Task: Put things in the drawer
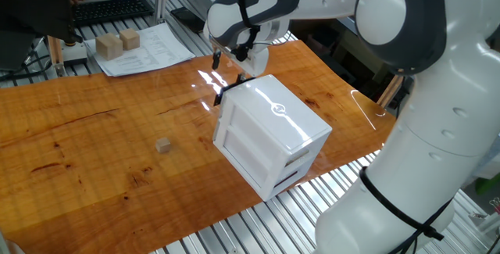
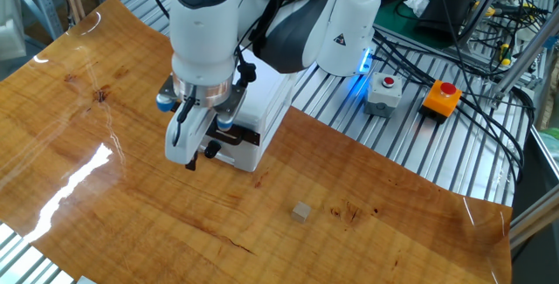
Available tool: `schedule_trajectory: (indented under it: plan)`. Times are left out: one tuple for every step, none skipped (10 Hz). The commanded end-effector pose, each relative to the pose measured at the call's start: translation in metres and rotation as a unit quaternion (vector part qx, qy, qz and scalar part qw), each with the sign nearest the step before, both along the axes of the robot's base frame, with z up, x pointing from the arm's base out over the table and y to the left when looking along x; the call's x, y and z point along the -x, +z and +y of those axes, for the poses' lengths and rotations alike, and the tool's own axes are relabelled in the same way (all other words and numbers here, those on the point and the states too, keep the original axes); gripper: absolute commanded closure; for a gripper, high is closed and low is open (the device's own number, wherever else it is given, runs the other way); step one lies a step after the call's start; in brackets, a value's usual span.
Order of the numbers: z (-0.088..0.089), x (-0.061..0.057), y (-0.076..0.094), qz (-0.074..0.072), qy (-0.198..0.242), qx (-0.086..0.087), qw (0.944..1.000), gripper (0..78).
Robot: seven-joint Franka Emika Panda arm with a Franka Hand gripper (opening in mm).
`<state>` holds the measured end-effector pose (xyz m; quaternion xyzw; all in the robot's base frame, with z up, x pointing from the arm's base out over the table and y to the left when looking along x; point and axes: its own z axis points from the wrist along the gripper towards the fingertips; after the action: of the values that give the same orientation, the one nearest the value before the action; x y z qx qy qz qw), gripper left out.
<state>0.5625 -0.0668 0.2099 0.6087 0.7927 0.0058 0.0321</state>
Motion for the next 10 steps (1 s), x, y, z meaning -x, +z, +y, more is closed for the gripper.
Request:
schedule_trajectory:
  plan:
    - [0.000,-0.007,0.004,-0.002,0.004,-0.002,1.0000,0.2]
    - [0.000,-0.008,0.004,-0.003,0.003,-0.003,1.0000,0.2]
    - [0.000,-0.009,0.004,-0.003,0.004,-0.003,1.0000,0.2]
    - [0.000,-0.010,0.004,-0.003,0.004,-0.003,1.0000,0.2]
    - [0.000,-0.012,0.005,-0.002,0.002,-0.005,1.0000,0.2]
    - [0.000,-0.015,0.005,-0.001,0.000,-0.007,1.0000,0.2]
    - [0.000,-0.017,0.005,-0.001,-0.001,-0.008,1.0000,0.2]
    - [0.000,-0.018,0.005,0.000,-0.002,-0.008,1.0000,0.2]
    - [0.000,-0.021,0.004,0.000,-0.004,-0.005,1.0000,0.2]
    - [0.000,-0.022,0.004,0.000,-0.005,-0.004,1.0000,0.2]
